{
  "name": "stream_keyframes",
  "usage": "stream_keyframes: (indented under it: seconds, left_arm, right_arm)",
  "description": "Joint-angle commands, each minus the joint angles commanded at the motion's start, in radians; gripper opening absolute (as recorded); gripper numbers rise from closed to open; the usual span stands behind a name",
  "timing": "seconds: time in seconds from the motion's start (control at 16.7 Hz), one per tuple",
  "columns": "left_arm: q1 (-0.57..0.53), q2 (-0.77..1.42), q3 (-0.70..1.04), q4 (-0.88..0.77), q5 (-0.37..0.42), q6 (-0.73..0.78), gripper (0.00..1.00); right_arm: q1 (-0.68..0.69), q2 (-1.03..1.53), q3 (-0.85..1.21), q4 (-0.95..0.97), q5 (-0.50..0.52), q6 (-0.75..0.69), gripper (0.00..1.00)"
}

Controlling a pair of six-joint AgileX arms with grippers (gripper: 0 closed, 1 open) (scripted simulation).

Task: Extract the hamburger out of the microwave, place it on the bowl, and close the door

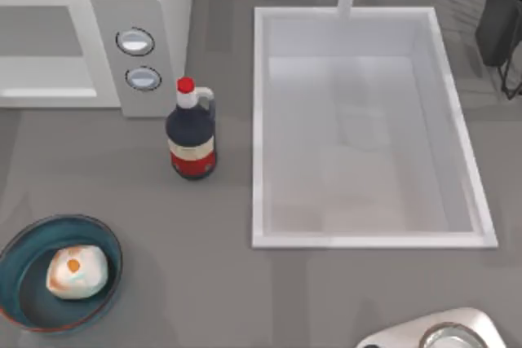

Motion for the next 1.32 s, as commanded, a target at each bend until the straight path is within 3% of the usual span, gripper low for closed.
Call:
stream_keyframes:
  seconds: [0.48,1.32]
  left_arm:
    - [-0.029,0.160,-0.043,0.205,-0.029,0.003,0.00]
    - [-0.052,0.031,0.002,0.030,-0.058,0.001,0.00]
  right_arm:
    - [0.000,0.000,0.000,0.000,0.000,0.000,1.00]
    - [0.000,0.000,0.000,0.000,0.000,0.000,1.00]
